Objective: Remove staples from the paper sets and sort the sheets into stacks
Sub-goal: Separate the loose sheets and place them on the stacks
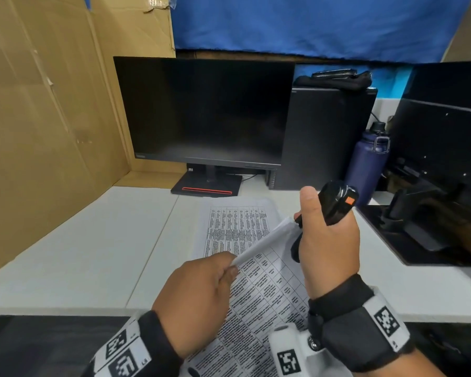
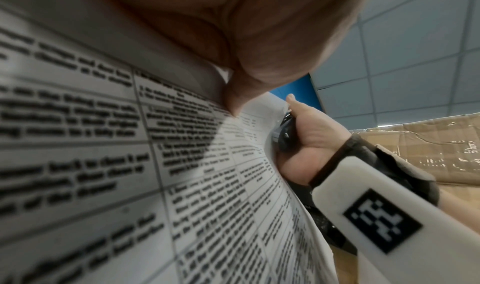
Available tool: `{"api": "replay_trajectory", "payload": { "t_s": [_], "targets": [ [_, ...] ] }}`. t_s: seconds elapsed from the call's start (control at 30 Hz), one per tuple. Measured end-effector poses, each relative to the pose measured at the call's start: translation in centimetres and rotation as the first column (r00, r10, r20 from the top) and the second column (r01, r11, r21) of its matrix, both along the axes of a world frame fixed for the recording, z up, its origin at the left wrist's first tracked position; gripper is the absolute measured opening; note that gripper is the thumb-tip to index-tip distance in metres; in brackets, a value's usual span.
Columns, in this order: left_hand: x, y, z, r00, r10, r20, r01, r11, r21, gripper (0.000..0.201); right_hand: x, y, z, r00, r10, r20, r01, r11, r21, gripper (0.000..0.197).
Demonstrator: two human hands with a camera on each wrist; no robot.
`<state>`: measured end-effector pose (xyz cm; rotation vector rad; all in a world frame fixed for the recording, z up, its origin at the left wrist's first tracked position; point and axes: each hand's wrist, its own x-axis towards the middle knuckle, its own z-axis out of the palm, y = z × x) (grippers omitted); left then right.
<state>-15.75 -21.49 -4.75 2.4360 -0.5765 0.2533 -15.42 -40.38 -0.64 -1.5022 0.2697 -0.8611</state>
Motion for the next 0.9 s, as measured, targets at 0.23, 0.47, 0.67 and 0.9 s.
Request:
{"api": "replay_trajectory", "payload": {
  "t_s": [0.23,0.47,0.67,0.9],
  "targets": [
    [-1.5,-1.3,-0.3,0.999,-0.040,0.032,0.038,0.997,0.069,0.025,0.2,-1.0,-0.1,0.997,-0.080,-0.002,0.080,0.995,-0.066,0.041],
    [-0.4,-1.1,0.6,0.999,0.030,-0.018,-0.030,0.999,0.021,0.031,0.7,-4.1,1.7,0.984,0.164,-0.064,-0.164,0.986,0.005,0.019],
    [7.9,2.8,3.1,0.904,0.194,-0.381,-0.349,0.849,-0.397,0.025,2.7,-13.9,-2.3,0.829,0.105,-0.550,-0.097,0.994,0.043,0.010],
    [17.7,0.7,2.6,0.769,0.279,-0.576,-0.487,0.839,-0.244,0.032,3.0,-16.2,-6.5,0.613,-0.101,-0.784,-0.179,0.948,-0.262,0.030]
  ]
}}
